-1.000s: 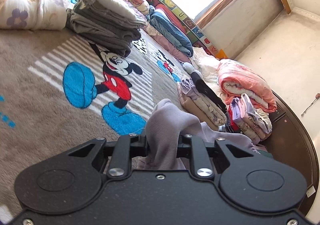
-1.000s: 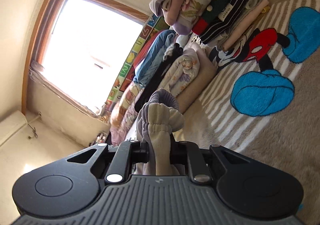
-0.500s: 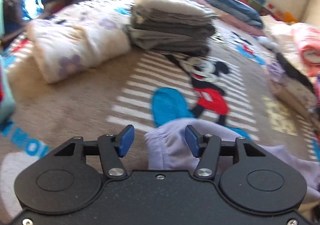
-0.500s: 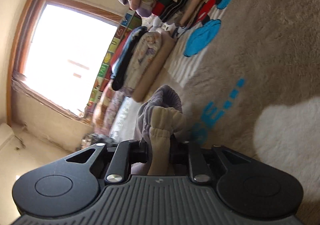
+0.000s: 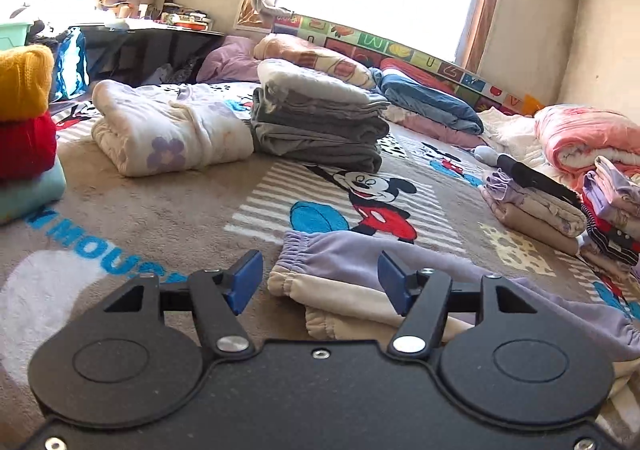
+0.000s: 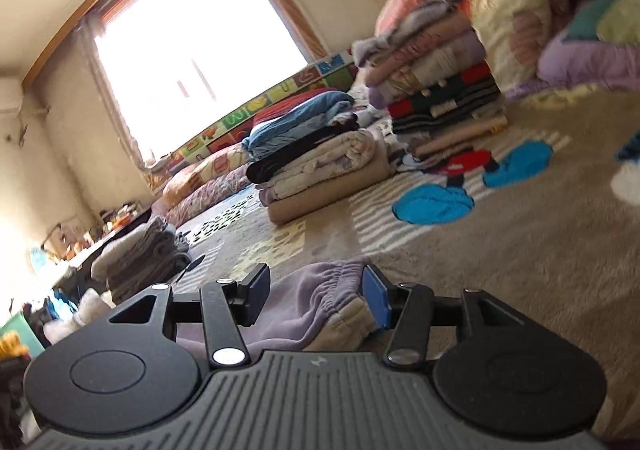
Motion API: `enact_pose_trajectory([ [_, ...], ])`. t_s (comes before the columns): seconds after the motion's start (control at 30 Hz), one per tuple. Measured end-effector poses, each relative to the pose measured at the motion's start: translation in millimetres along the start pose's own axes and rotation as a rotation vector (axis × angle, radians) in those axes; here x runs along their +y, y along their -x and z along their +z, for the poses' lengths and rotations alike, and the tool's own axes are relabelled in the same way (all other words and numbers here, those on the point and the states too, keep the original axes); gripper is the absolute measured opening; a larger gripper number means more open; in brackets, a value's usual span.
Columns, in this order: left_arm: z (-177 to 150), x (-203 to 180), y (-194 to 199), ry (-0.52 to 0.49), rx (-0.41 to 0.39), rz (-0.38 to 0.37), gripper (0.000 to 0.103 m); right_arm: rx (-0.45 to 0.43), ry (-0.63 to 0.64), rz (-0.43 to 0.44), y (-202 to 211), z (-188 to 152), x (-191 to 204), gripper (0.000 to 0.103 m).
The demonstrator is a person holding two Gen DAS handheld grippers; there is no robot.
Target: Fold clothes
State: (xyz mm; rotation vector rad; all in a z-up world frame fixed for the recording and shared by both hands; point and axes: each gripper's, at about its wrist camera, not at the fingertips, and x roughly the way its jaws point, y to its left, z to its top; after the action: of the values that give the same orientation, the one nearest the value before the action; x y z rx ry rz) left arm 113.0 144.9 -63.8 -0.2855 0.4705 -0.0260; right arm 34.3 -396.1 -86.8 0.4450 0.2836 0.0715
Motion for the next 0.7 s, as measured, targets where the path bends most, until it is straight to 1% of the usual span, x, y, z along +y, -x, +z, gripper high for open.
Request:
enact_pose_trajectory([
  [0.07, -2, 3, -7, 0.018, 0.054, -0.030, 0.072, 0.006, 0.114, 0.003, 5, 2, 11, 0.052],
  [0.17, 3, -5, -6, -0.032, 0.090, -0.012, 0.073, 0.047, 0.299, -0.009, 10, 1, 29, 0.052],
  [0.2, 5, -8, -5, -0.052, 0.100, -0.004, 0.075, 0.065, 0.360, -0.015, 11, -1, 34, 0.052],
  [0.23, 7, -14, -3, -0.095, 0.093, 0.016, 0.079, 0.082, 0.421, -0.021, 12, -3, 39, 0.052],
  [0.3, 9, -26, 2, -0.229, 0.069, 0.051, 0.080, 0.144, 0.553, -0.047, 7, -10, 49, 0.052],
  [0.33, 8, -33, 4, -0.306, 0.055, 0.069, 0.080, 0.170, 0.617, -0.059, 4, -15, 53, 0.052],
  [0.37, 5, -40, 6, -0.405, 0.032, 0.097, 0.080, 0.192, 0.681, -0.072, 1, -20, 57, 0.052],
  [0.4, 1, -42, 4, -0.466, 0.024, 0.113, 0.080, 0.213, 0.745, -0.086, -2, -24, 61, 0.052],
  [0.5, -8, -42, -4, -0.583, 0.025, 0.138, 0.079, 0.236, 0.919, -0.121, -8, -35, 70, 0.052],
  [0.53, -11, -42, -6, -0.622, 0.026, 0.147, 0.075, 0.243, 0.970, -0.125, -9, -37, 73, 0.052],
  [0.57, -14, -42, -9, -0.660, 0.026, 0.155, 0.068, 0.252, 1.020, -0.128, -11, -40, 76, 0.050],
  [0.63, -21, -43, -14, -0.738, 0.027, 0.172, 0.062, 0.241, 1.113, -0.134, -13, -45, 82, 0.050],
  [0.7, -27, -43, -19, -0.816, 0.028, 0.189, 0.062, 0.236, 1.171, -0.124, -16, -48, 86, 0.051],
])
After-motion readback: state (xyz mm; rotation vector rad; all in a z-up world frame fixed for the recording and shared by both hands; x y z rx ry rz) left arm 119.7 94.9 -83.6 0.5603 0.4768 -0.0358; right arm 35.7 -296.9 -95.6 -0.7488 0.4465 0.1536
